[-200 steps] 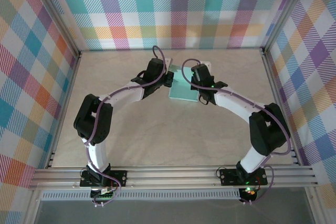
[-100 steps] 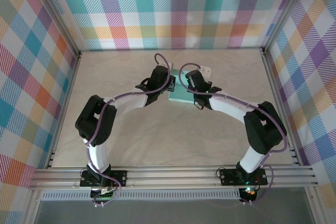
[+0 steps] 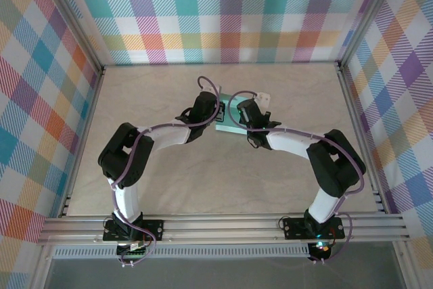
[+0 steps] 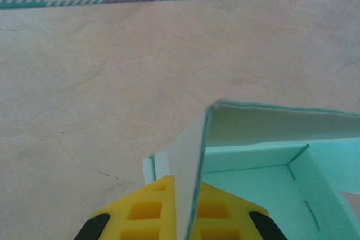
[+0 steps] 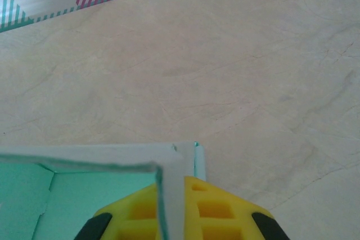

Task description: Fold the paper box

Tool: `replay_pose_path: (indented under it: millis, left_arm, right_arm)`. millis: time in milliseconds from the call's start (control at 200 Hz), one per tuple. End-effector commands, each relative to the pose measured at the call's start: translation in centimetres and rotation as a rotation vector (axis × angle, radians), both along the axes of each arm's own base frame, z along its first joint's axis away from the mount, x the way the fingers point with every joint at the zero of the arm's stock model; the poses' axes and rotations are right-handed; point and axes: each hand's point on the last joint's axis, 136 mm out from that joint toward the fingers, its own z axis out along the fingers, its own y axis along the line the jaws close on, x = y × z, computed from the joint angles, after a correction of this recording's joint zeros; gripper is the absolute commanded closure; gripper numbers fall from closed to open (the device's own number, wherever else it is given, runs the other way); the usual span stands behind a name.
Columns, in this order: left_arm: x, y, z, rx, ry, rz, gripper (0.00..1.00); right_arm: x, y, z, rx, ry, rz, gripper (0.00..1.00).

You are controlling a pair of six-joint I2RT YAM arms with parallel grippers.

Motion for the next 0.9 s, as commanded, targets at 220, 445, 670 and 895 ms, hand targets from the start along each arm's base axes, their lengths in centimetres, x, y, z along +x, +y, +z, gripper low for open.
replay_pose_path:
  millis: [220,445,670,895]
  left_arm:
    - [-1.8,-2.2,-1.1,-0.062,-0.091,-0.052,1.0]
    - [-2.6,-2.0,-2.3,-0.023,-0.103,-0.047,1.0]
    - [-2.5,-1.8,-2.9,0.001,-0.095,-0.034,1.0]
    - [-2.3,-1.7,-3.4,0.021,-0.092,-0.028,1.0]
  right_arm:
    - [-0.2,2.1,-0.9,0.057,-0.083,0.057,1.0]
    - [-0.9,1.9,-1.2,0.052,-0.093,0.063,1.0]
    - [-0.9,2.3,-0.1,0.054,-0.108,0.101,0.67]
    - [-2.1,2.5,0.3,0.084,-0.077,0.146,0.4]
